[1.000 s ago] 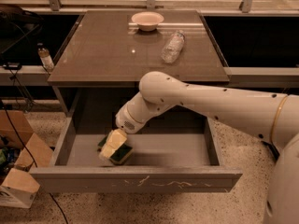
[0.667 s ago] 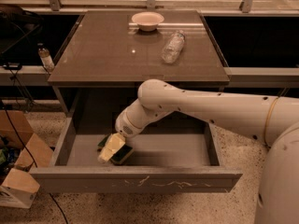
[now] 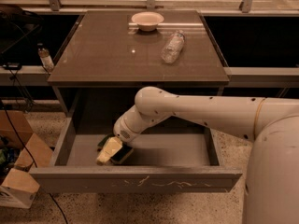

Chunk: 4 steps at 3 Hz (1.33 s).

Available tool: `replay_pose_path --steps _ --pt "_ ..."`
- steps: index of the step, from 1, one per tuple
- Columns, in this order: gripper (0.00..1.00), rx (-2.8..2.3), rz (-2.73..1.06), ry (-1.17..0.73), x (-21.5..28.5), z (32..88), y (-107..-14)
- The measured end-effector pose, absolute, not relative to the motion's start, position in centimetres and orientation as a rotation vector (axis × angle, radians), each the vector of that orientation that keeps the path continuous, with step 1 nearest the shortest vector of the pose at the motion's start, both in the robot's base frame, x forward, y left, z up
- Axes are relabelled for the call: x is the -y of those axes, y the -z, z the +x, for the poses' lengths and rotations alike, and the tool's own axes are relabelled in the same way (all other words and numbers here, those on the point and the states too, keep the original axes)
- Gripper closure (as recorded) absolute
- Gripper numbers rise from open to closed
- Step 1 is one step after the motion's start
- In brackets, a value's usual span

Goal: Pick sponge from top drawer and place on counter

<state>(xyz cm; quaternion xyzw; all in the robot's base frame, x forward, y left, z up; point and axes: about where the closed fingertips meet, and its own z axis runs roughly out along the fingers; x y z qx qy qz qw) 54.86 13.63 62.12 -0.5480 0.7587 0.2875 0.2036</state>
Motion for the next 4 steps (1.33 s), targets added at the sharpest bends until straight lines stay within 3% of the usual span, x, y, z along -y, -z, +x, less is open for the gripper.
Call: replay_pose_path --steps 1,4 --pt "0.18 -2.141 -1.518 -0.807 -13.8 54.6 -61.3" --pt "0.88 -2.203 -1.469 -0.851 -13.5 51.4 -60.7"
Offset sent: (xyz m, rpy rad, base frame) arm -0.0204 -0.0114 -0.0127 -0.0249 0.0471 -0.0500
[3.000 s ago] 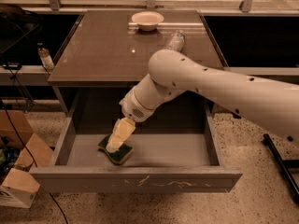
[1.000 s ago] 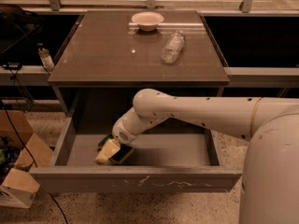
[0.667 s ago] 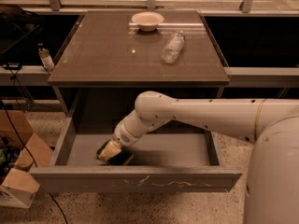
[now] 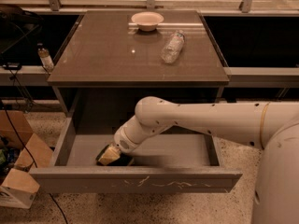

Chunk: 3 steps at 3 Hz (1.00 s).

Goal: Pick sponge from top drawer and place on counter

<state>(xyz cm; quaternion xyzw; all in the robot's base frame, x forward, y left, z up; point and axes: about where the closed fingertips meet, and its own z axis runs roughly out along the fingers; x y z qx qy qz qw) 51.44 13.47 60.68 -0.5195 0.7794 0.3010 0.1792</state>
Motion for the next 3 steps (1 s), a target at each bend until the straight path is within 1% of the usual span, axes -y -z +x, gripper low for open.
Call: replay_pose_path --steps 1,2,3 --pt "1.0 -2.153 -1.446 -0.867 -13.3 51.5 -63.5" --pt "1.0 -2.073 -1.412 -0.817 -11.4 52.7 -68.7" --pt "1.0 -1.936 -1.373 -0.727 -8.2 54.9 -77.1"
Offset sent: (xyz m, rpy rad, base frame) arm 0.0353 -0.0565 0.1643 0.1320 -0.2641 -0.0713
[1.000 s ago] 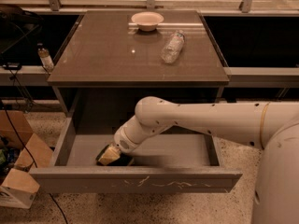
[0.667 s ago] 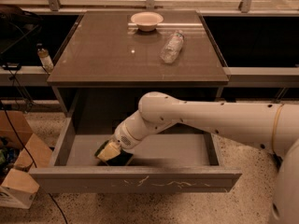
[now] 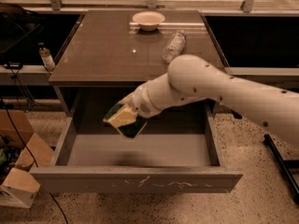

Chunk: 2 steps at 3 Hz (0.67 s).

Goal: Pick sponge from top drawer and place on counter

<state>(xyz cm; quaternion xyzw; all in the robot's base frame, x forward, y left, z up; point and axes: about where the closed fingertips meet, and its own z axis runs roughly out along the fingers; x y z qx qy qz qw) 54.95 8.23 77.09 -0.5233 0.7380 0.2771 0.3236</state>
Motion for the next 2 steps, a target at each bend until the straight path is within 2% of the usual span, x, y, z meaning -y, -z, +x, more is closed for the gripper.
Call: replay_pose_path --steps 2 --pt "1.0 -1.781 -1.391 -0.546 -4.9 60.2 -88.1"
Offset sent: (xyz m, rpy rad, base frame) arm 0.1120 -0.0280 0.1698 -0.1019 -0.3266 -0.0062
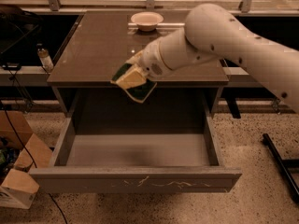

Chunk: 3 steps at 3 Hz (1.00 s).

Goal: Pick sponge from top drawer and place on counter

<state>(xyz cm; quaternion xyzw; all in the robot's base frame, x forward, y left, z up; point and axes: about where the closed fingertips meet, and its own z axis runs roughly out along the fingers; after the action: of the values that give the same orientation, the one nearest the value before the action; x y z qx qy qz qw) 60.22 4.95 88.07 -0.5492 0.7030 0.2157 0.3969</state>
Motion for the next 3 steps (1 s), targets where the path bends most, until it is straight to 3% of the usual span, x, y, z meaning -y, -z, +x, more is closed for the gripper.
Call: replay_pose_path --steps 1,3 --pt "1.0 -1.747 -1.412 -0.465 -6.29 65.87 -91.77" --pt "1.0 -1.735 -1.377 -0.468 -6.73 66.17 -92.26"
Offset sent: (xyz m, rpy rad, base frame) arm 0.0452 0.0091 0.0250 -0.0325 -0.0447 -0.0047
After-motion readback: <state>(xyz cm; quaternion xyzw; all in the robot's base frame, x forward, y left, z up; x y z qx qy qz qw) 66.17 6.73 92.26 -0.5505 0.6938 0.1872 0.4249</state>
